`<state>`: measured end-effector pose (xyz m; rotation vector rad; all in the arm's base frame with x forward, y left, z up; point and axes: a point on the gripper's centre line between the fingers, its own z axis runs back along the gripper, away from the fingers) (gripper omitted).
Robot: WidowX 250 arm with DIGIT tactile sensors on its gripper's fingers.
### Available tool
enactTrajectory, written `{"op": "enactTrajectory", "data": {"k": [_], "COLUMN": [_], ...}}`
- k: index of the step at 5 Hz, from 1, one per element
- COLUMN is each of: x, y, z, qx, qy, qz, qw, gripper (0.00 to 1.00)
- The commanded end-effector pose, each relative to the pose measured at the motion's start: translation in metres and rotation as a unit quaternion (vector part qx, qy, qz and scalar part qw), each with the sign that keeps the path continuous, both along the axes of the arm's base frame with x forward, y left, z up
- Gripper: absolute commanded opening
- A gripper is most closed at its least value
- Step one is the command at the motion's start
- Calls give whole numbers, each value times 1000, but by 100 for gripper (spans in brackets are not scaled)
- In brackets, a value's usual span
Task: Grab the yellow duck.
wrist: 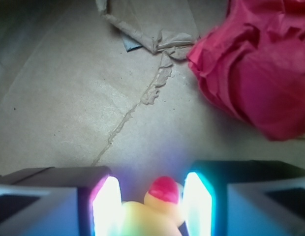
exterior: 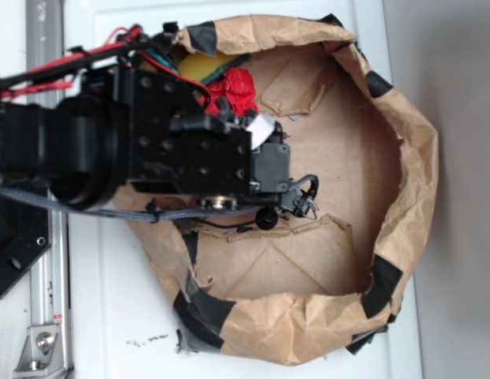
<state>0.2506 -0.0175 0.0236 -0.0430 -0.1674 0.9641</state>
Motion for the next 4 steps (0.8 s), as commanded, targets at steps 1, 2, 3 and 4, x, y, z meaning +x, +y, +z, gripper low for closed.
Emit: {"op": "enactTrajectory", "data": {"k": [1,2,3,4], "x": [9,26,37,35], "y": [12,5,16,25], "z": [22,73,125,178], "qx": [-11,-5,69,190], "qy": [-35,-124,-172,-112], "qz": [-19,-143,-227,-189], "qw": [999,982,956,957], "gripper": [0,0,0,0]}}
